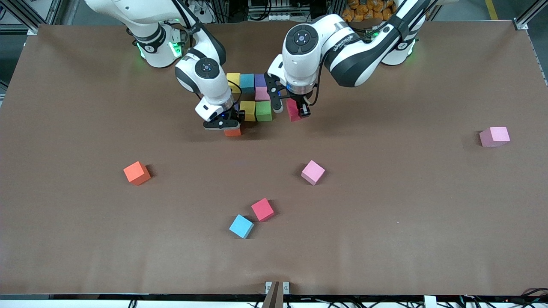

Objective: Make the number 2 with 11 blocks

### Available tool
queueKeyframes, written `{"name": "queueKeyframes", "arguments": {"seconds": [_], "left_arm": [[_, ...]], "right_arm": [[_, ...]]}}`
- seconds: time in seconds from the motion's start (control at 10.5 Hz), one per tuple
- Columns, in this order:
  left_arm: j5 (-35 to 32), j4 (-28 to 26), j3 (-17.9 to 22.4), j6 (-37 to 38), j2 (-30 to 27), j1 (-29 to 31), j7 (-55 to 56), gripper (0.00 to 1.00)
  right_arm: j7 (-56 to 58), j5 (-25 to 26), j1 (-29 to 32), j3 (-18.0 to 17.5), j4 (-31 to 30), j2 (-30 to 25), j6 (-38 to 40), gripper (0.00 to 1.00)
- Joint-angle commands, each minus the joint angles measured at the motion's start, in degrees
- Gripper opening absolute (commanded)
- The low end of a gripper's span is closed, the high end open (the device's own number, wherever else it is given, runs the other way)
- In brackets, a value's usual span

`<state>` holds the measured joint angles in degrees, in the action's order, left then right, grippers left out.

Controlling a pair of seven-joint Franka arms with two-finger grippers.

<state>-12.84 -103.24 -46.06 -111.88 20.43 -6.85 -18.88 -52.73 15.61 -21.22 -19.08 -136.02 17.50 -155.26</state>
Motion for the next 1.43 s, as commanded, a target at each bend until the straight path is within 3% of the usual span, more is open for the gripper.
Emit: {"name": "queueKeyframes", "arguments": {"seconds": [0.0, 0.1, 0.19, 0.29, 1.33], "left_arm": [[1.24, 0.23, -0.44, 0.96, -0.21, 0.44, -0.63, 0.0], [1.24, 0.23, -0.44, 0.87, -0.21, 0.44, -0.63, 0.0], [1.24, 0.23, -0.35, 0.87, -0.21, 0.53, -0.63, 0.0], [1.24, 0.23, -0.44, 0.96, -0.21, 0.44, -0.63, 0.0], [0.98, 0.58, 0.09, 0.87, -0.12, 0.61, -0.8, 0.0]], "right_arm": [[-0.18, 1.7, 1.1, 0.09, -1.0, 0.17, 1.71, 0.0], [-0.7, 1.61, 1.1, 0.09, -1.0, 0.17, 1.63, 0.0], [-1.84, 1.53, 1.1, 0.09, -1.0, 0.17, 1.63, 0.34], [-3.41, 1.53, 1.01, 0.09, -0.91, 0.08, 1.63, 0.97], [-8.97, 1.0, 1.1, 0.09, 3.65, -0.62, 1.54, 1.0]]}}
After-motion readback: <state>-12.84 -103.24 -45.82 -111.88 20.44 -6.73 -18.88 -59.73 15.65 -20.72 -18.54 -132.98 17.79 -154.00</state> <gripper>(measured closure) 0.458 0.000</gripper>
